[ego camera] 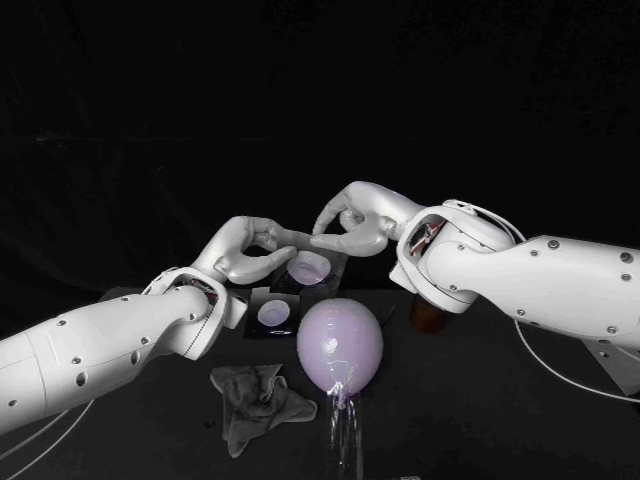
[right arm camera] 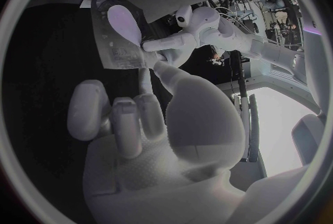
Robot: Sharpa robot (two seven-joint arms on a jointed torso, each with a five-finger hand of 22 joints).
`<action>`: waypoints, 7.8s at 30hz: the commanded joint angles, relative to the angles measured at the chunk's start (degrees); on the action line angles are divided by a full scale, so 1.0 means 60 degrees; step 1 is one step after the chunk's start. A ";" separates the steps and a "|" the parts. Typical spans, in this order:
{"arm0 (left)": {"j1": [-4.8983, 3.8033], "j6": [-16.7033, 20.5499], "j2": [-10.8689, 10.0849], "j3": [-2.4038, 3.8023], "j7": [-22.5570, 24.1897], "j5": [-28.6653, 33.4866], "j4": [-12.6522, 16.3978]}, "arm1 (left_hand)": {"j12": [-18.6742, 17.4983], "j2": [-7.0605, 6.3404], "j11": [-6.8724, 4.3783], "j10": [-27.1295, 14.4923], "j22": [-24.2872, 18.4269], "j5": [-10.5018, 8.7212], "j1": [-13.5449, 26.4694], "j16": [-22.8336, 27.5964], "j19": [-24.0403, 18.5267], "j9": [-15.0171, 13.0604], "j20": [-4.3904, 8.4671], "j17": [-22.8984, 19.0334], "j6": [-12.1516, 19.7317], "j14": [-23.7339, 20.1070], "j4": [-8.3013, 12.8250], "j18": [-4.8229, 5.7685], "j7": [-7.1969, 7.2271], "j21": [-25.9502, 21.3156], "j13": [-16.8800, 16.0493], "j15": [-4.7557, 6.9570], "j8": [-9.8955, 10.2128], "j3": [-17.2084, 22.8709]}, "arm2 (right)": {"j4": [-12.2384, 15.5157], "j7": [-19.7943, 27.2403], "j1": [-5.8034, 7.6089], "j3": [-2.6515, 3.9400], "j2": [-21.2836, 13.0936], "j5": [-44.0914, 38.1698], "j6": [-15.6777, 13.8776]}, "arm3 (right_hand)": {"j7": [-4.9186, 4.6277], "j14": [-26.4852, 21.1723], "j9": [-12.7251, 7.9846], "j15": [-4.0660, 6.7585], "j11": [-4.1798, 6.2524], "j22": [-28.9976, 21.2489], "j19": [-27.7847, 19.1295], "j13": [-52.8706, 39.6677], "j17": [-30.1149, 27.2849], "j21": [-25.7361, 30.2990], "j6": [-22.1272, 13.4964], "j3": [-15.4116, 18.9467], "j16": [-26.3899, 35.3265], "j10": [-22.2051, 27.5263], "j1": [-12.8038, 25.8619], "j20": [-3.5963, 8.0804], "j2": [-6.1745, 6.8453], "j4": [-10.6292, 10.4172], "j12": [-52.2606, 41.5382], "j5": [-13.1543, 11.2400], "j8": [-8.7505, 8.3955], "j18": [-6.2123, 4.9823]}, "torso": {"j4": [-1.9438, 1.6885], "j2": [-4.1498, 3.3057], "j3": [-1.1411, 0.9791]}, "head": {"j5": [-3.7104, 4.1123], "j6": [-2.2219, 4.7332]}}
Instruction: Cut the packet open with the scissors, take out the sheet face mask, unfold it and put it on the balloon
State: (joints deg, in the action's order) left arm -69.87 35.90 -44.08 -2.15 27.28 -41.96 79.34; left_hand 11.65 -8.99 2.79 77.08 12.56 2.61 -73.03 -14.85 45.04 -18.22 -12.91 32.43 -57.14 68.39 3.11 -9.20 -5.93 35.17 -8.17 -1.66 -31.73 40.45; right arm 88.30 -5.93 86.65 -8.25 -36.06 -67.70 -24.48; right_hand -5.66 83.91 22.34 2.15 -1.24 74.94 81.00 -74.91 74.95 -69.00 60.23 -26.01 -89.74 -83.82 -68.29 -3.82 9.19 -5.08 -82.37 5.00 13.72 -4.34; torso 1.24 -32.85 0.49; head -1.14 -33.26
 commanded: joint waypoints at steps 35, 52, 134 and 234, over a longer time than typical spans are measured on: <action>-0.0017 -0.0073 -0.0020 0.0015 0.0124 0.0501 0.0047 | 0.0060 0.0095 0.0005 -0.0068 -0.0031 0.0040 -0.0033 -0.0071 -0.0035 -0.1356 -0.0067 0.0039 -0.0014 -0.0083 -0.0075 -0.0189 -0.0029 -0.0062 -0.0018 0.0009 -0.0062 -0.0045 | -0.0318 0.1180 -0.0005 -0.0027 -0.0408 0.1002 -0.0534 | -0.0553 -0.0661 -0.0246 -0.0480 -0.0532 -0.1630 -0.3381 0.1570 -0.1214 0.6208 -0.1237 0.1016 0.2107 0.3206 0.0583 -0.0372 0.0558 -0.0675 0.6225 -0.0345 -0.0624 -0.0932 | -0.0001 0.0004 0.0009 | -0.0001 -0.0007; -0.0017 -0.0376 -0.0308 0.0015 0.0393 0.2406 0.0348 | 0.0066 0.0140 0.0033 -0.0161 -0.0141 0.0039 -0.0072 -0.0065 -0.0222 -0.1366 -0.0168 0.0088 0.0109 -0.0185 -0.0183 -0.0147 -0.0049 -0.0254 -0.0031 -0.0024 -0.0123 -0.0105 | -0.0889 0.3700 -0.0953 -0.0257 -0.1044 0.5568 -0.1039 | -0.1782 -0.7686 -0.0323 -0.2315 -0.1998 -0.6122 -0.7472 0.7952 -0.8538 1.0935 -0.2906 0.3169 1.1469 0.6143 -0.1210 -0.2104 0.0079 -0.1090 1.2006 -0.0383 -0.1333 -0.0707 | 0.0018 -0.0009 -0.0022 | -0.0088 0.0049; 0.0000 -0.2635 0.0027 -0.0022 0.0707 0.5823 0.0860 | -0.1276 -0.0269 0.1674 -0.4898 -0.1677 0.0033 -0.1031 0.1918 -0.4190 0.0613 -0.0627 -0.2150 0.4637 -0.5477 -0.1070 0.0720 -0.0602 -0.4283 0.0739 -0.1788 0.3049 -0.4381 | -0.1768 0.5105 -0.2137 -0.0262 0.0464 0.9376 -0.0546 | -0.0515 -0.3869 0.0896 -0.1285 -0.0700 -0.8468 -0.6061 1.1813 -0.9581 1.0388 -0.0310 -0.0939 1.2376 0.1269 -0.2136 -0.1652 -0.1537 0.0504 1.2809 -0.0373 0.0453 -0.1048 | 0.0002 -0.0003 0.0003 | -0.0062 0.0144; -0.0021 -0.2440 0.0749 -0.0014 0.0206 0.4129 -0.0109 | -0.1064 0.1507 0.1250 -0.3230 -0.1544 0.0036 -0.3055 0.1348 -0.2585 0.0571 -0.0647 -0.3240 0.1032 -0.3250 -0.3138 0.0107 -0.1005 -0.4428 0.0763 -0.1353 0.2023 -0.1944 | -0.0929 0.3636 -0.2181 -0.0244 0.0034 0.3722 -0.2754 | -0.1656 -0.5537 0.0547 -0.2116 -0.1814 -0.8335 -0.6723 1.1875 -0.9782 1.0535 -0.2333 0.0633 1.3772 0.4317 0.0122 -0.2101 0.0141 0.0893 1.3103 -0.0378 -0.1038 -0.0906 | 0.0001 0.0005 0.0002 | -0.0064 0.0226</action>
State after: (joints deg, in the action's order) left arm -69.88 20.52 -39.67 -2.33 26.62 -11.76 78.87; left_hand 5.47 0.43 10.33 57.27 3.22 3.00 -91.36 -7.03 29.11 -14.74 -16.80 13.04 -50.67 48.55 -15.74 -7.95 -11.89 8.38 -3.65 -9.83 -19.40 28.49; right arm 82.57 14.56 73.50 -9.75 -35.60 -46.76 -40.86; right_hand -11.86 51.04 25.68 -10.65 -12.11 25.06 41.00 -3.58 16.30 -5.97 46.64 -22.55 -7.44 -58.21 -67.42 -16.40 9.67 0.38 -3.40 3.00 7.65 -9.63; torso 1.24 -32.81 0.48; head -1.47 -31.91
